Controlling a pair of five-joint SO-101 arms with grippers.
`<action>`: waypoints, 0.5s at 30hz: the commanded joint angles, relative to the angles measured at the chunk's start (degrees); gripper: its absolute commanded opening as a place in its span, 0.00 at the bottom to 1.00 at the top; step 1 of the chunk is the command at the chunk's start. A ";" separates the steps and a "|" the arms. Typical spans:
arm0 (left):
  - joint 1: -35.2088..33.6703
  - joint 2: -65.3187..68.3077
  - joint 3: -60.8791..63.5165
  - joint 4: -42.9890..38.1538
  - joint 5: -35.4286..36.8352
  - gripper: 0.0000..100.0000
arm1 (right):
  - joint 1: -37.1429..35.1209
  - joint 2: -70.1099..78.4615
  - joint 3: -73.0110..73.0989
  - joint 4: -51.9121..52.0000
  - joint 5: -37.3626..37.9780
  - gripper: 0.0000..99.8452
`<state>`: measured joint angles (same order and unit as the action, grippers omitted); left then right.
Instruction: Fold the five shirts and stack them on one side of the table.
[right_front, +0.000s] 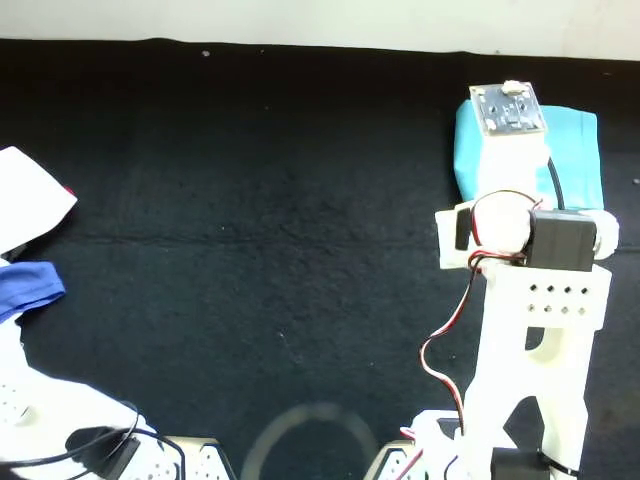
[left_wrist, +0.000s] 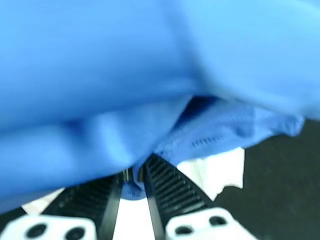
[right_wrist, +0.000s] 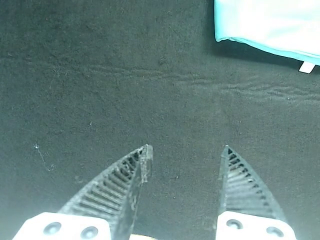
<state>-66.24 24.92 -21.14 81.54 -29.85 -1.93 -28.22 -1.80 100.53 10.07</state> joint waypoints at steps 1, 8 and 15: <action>5.41 -0.48 -9.54 10.29 3.78 0.01 | -0.40 -1.45 1.89 0.31 -0.26 0.22; 17.10 -4.53 -19.47 20.75 7.91 0.01 | -0.13 -1.27 10.07 0.04 -0.26 0.22; 37.76 -24.66 -8.04 20.75 8.18 0.01 | -0.04 -1.80 18.07 -7.87 -0.35 0.22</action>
<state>-38.20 11.82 -32.57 101.67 -22.02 -1.93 -28.22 14.02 95.87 10.07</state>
